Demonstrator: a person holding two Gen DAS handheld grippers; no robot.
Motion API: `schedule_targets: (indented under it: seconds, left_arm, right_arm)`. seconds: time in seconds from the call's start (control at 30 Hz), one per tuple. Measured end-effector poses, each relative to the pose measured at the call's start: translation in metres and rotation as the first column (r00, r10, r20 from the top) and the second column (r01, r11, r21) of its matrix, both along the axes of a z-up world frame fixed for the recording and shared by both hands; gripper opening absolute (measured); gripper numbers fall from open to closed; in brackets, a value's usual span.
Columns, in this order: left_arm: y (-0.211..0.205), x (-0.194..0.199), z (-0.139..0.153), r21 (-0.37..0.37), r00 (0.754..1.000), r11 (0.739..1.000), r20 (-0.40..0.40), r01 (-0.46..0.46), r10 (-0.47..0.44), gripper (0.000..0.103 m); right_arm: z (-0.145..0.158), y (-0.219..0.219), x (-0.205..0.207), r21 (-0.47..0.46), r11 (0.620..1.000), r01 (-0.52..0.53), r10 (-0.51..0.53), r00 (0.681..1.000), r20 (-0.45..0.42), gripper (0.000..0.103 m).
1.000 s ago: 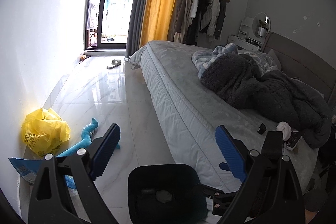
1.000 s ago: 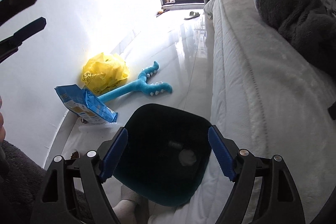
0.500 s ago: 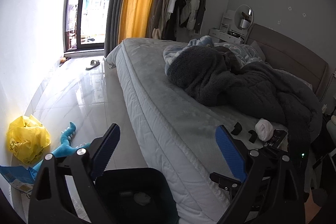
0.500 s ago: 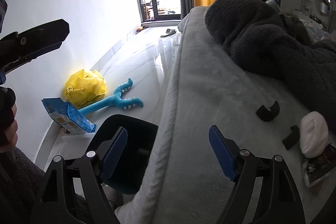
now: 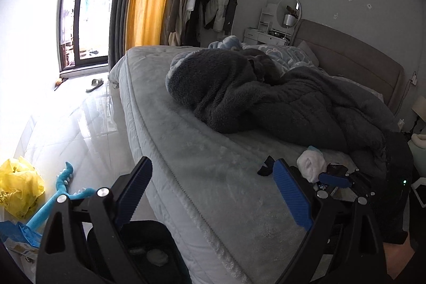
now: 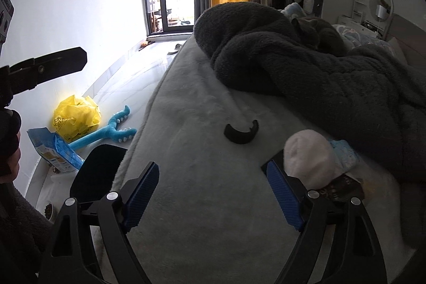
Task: Collect trash
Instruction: 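Grasp the black 'Face' snack packet with the right gripper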
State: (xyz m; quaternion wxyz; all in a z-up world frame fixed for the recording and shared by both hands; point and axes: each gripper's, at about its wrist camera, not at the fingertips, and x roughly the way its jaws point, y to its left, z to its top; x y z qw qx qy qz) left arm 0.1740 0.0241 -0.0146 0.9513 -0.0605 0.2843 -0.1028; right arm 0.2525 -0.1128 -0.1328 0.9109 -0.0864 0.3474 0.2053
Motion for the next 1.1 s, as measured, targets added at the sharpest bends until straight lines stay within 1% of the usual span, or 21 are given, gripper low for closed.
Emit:
schedule_targets:
  seconds: [0.17,0.2,0.23,0.47,0.57,0.67,0.8,1.1]
  left_arm:
    - [-0.014,0.008,-0.004,-0.008,1.000,1.000,-0.012,0.011,-0.011,0.094]
    - [-0.016,0.010,-0.005,-0.012,1.000,1.000,-0.016,0.015,-0.016,0.094]
    - [-0.019,0.011,-0.006,-0.015,1.000,1.000,-0.020,0.020,-0.021,0.094]
    - [-0.043,0.024,-0.012,-0.029,0.998,0.998,-0.038,0.048,-0.049,0.094]
    - [-0.053,0.028,-0.014,-0.034,0.998,0.998,-0.040,0.055,-0.056,0.094]
    - [-0.059,0.031,-0.016,-0.042,0.997,0.997,-0.044,0.059,-0.061,0.094]
    - [-0.068,0.036,-0.020,-0.057,0.996,0.997,-0.054,0.061,-0.064,0.094]
    - [-0.079,0.046,-0.030,-0.093,0.995,0.994,-0.078,0.061,-0.069,0.094]
  right_arm:
    - [0.004,-0.028,0.004,-0.012,0.999,0.039,-0.039,0.999,0.015,0.087]
    - [0.005,-0.032,0.004,-0.017,0.999,0.042,-0.042,0.999,0.019,0.090]
    - [0.006,-0.037,0.005,-0.030,0.999,0.046,-0.045,0.999,0.029,0.093]
    - [0.007,-0.056,0.004,-0.099,0.993,0.071,-0.064,0.995,0.075,0.097]
    - [0.004,-0.063,0.003,-0.146,0.985,0.087,-0.074,0.993,0.090,0.099]
    - [0.000,-0.066,0.004,-0.196,0.975,0.100,-0.082,0.992,0.097,0.099]
    - [-0.006,-0.065,0.002,-0.243,0.966,0.092,-0.069,0.993,0.100,0.099]
    - [-0.022,-0.059,0.006,-0.357,0.930,0.090,-0.055,0.993,0.105,0.099]
